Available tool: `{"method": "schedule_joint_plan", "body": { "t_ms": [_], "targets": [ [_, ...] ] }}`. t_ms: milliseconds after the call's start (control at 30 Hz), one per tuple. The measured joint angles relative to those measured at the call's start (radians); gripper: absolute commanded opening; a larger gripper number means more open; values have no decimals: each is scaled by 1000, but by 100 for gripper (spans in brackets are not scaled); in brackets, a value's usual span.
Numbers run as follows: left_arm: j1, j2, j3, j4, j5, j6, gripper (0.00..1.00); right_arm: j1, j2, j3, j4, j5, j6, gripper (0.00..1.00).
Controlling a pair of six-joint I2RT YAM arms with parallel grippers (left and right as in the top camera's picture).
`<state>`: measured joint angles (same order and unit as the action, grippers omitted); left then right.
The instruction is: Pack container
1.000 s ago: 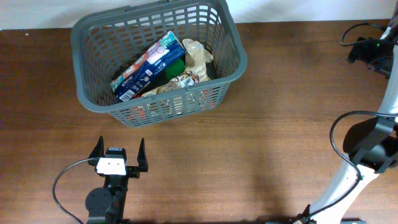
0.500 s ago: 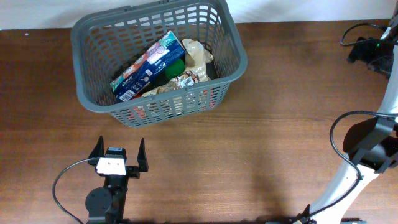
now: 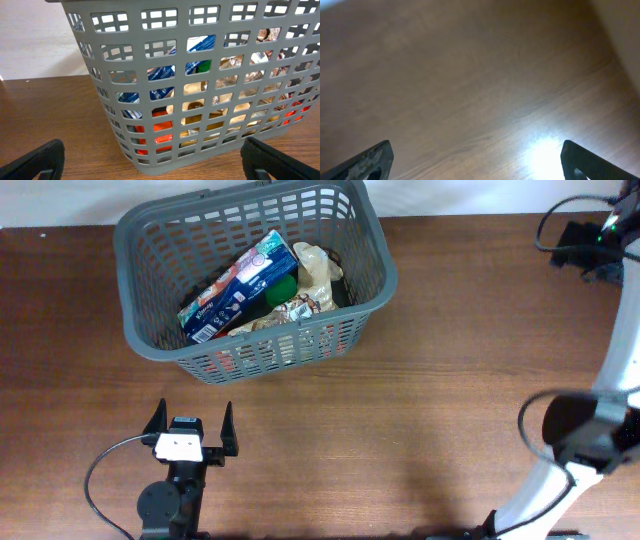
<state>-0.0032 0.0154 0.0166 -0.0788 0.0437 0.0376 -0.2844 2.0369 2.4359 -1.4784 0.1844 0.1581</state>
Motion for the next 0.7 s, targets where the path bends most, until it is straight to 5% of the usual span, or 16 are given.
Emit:
{"method": "schedule_joint_plan", "body": {
  "t_ms": [700],
  "targets": [
    [0,0,0,0,0,0,99,177,-357,-30,132,18,0,99]
  ]
}}
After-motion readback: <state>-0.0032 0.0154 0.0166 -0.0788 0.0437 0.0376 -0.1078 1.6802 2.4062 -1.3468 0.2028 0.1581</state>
